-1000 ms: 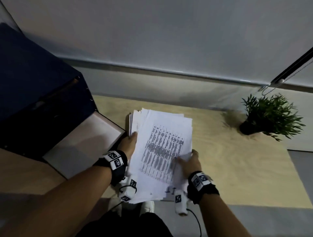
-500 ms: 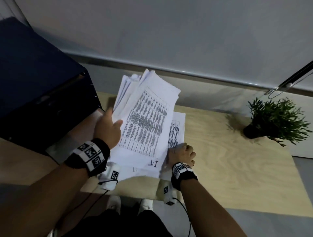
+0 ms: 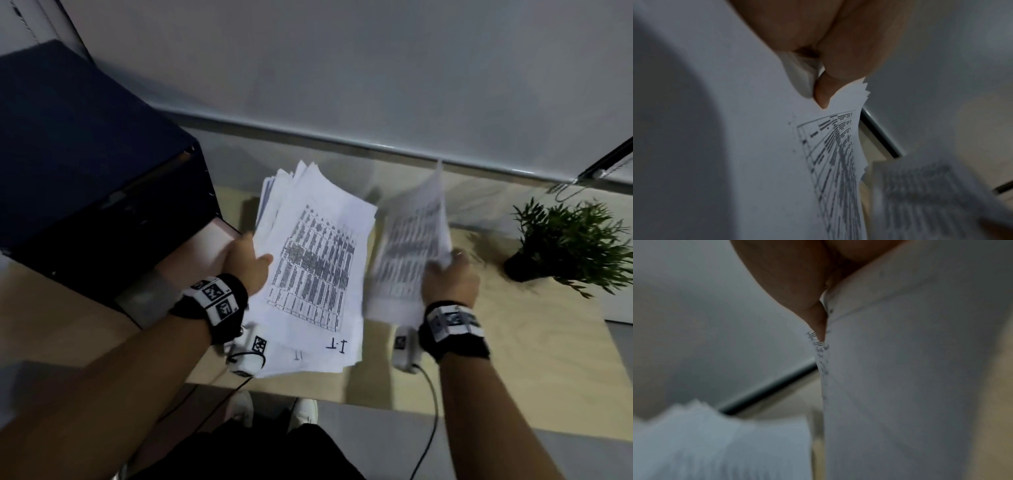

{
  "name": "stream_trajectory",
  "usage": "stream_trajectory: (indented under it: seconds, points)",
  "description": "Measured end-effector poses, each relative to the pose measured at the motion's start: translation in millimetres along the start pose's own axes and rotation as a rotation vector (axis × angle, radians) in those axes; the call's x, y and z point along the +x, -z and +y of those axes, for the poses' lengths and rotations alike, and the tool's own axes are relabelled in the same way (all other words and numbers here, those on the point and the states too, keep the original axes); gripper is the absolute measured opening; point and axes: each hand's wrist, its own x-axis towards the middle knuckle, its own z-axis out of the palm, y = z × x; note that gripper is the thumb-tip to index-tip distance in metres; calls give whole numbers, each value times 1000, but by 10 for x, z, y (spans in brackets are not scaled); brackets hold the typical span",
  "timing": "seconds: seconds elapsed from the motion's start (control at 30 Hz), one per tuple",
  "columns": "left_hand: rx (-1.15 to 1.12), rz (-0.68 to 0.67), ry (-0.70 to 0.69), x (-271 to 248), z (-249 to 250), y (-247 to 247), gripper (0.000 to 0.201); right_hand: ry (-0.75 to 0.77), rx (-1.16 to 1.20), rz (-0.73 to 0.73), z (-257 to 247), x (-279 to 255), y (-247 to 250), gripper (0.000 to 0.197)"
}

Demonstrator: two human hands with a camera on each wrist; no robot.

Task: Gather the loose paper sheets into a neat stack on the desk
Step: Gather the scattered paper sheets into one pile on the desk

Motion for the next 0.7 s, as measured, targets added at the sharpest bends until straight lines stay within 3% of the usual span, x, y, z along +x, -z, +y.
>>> stream_trajectory:
  seconds: [0.1, 0.2, 0.33, 0.43, 0.5, 0.57, 0.7]
  points:
    - [71, -63, 52, -31, -47, -301, 53, 72, 88, 168, -177, 94, 524, 32]
    - [132, -163, 56, -67, -105, -551, 47, 77, 215, 177, -72, 138, 628, 39]
    - [160, -284, 139, 218, -567, -955, 48, -26, 267, -29, 186, -73, 252, 28]
    - [198, -293, 208, 67, -367, -867, 36, -76, 210, -218, 407, -326, -229, 31]
    - [122, -309, 268, -66, -177, -801, 27, -147, 142, -375, 568, -429, -529, 45]
    - [12, -272, 325, -62, -138, -810, 35, -170, 31, -425, 666, -468, -701, 57]
    - [36, -178, 313, -54, -101, -853, 75, -84, -258, -411, 641, -268, -867, 64]
